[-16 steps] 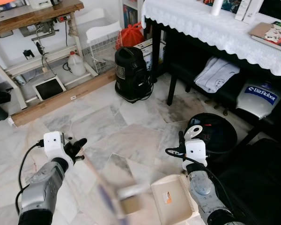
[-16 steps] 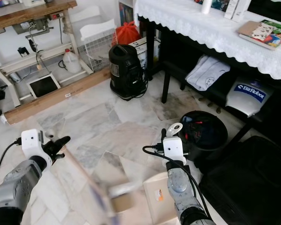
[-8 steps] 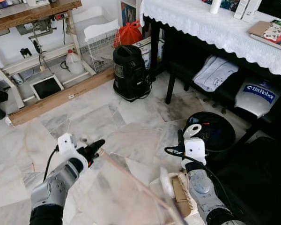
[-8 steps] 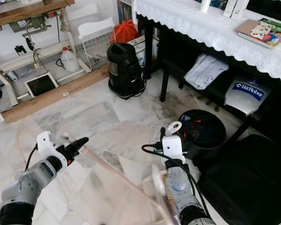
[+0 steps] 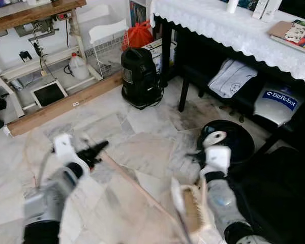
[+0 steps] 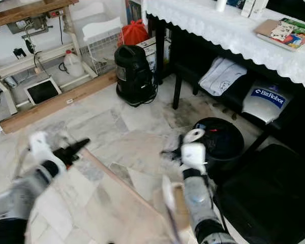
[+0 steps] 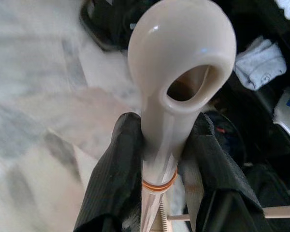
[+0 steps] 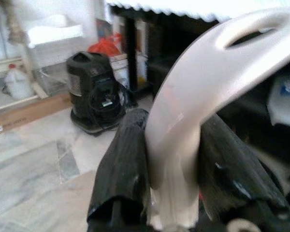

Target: Sweep floor

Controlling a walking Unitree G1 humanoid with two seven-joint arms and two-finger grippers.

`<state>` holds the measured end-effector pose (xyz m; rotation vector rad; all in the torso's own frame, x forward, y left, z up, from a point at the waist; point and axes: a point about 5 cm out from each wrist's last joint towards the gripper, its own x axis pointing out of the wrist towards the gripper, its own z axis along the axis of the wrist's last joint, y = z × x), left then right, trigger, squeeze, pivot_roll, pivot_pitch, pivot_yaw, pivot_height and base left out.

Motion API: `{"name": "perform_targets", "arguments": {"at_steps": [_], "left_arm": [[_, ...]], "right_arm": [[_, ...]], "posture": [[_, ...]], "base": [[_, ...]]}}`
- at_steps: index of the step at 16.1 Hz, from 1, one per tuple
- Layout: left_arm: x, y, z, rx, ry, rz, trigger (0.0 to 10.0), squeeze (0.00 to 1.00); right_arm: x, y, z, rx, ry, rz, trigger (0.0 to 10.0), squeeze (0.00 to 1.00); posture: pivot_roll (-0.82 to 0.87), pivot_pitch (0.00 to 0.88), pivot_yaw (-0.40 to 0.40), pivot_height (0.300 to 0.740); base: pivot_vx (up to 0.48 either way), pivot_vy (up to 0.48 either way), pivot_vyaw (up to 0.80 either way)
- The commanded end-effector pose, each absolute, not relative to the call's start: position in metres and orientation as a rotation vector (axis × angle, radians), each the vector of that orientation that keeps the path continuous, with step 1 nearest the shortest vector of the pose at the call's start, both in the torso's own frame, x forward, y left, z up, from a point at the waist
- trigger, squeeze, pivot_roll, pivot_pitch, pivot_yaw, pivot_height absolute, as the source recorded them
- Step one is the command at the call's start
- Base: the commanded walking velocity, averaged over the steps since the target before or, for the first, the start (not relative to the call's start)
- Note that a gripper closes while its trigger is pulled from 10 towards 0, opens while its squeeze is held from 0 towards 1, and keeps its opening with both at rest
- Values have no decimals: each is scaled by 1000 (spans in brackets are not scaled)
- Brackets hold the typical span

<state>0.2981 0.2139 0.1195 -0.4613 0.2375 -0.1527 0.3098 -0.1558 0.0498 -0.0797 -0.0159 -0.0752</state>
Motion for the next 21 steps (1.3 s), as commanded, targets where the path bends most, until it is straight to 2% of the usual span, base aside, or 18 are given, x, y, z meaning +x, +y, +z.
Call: {"name": "perform_targets", "arguments": {"at_steps": [1,3,8,13,16,21], "left_arm": [[296,221,134,-421,160,-135,10000,0],[295,224,151,-454,49,-126,10000,0],[296,224,158,-467,0,-105,10000,0],[301,225,161,-481,-37,-72,10000,0],[305,240,180,-515,-172,21,10000,0],[301,261,206,-456,-362,180,10000,0]], "right_arm": [[300,-156,31,29,85,-118,10000,0],[303,-160,38,78,50,-131,10000,0],[303,-167,43,115,4,-131,10000,0],[299,-177,66,144,-144,-144,10000,0],[295,-175,84,142,-229,-114,10000,0],[291,-166,113,163,-315,-57,10000,0]], "posture": [[17,117,45,740],[8,101,50,740],[10,84,53,740],[-13,80,57,740],[-22,69,60,740],[-20,63,61,740]], "base": [[0,0,0],[0,0,0],[0,0,0],[0,0,0],[0,0,0],[0,0,0]]}}
